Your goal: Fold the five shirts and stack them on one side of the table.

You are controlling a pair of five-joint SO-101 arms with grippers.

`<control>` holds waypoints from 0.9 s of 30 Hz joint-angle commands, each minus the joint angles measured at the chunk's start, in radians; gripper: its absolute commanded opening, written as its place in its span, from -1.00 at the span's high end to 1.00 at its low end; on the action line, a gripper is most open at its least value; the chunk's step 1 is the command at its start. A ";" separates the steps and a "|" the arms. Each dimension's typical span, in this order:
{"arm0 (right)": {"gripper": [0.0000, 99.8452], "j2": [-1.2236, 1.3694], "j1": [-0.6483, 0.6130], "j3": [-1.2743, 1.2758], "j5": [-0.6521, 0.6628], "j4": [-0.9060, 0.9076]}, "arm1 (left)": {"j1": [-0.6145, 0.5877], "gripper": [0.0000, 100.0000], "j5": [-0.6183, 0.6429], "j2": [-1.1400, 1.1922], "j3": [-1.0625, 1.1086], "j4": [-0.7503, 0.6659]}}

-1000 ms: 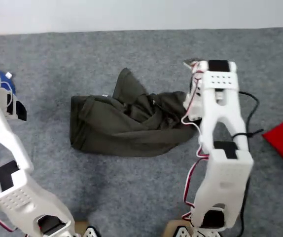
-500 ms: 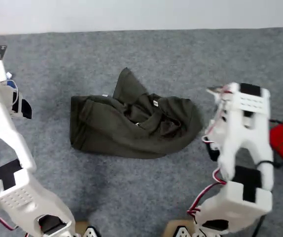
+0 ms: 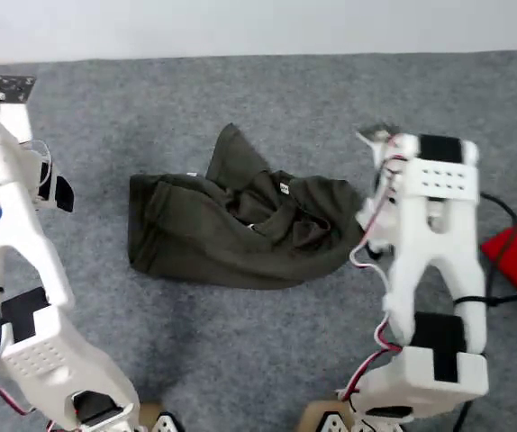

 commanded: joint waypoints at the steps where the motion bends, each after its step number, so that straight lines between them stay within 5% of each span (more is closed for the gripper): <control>1: 0.47 -0.050 -0.122 -0.117 -0.081 -0.002 | 0.006 0.62 -0.008 -0.048 -0.002 0.023; 8: 0.53 0.039 -0.309 -0.127 -0.097 -0.111 | 0.006 0.62 -0.008 -0.048 0.035 0.023; 27: 0.53 0.325 -0.317 -0.129 -0.169 -0.291 | 0.008 0.62 -0.003 -0.049 0.054 0.023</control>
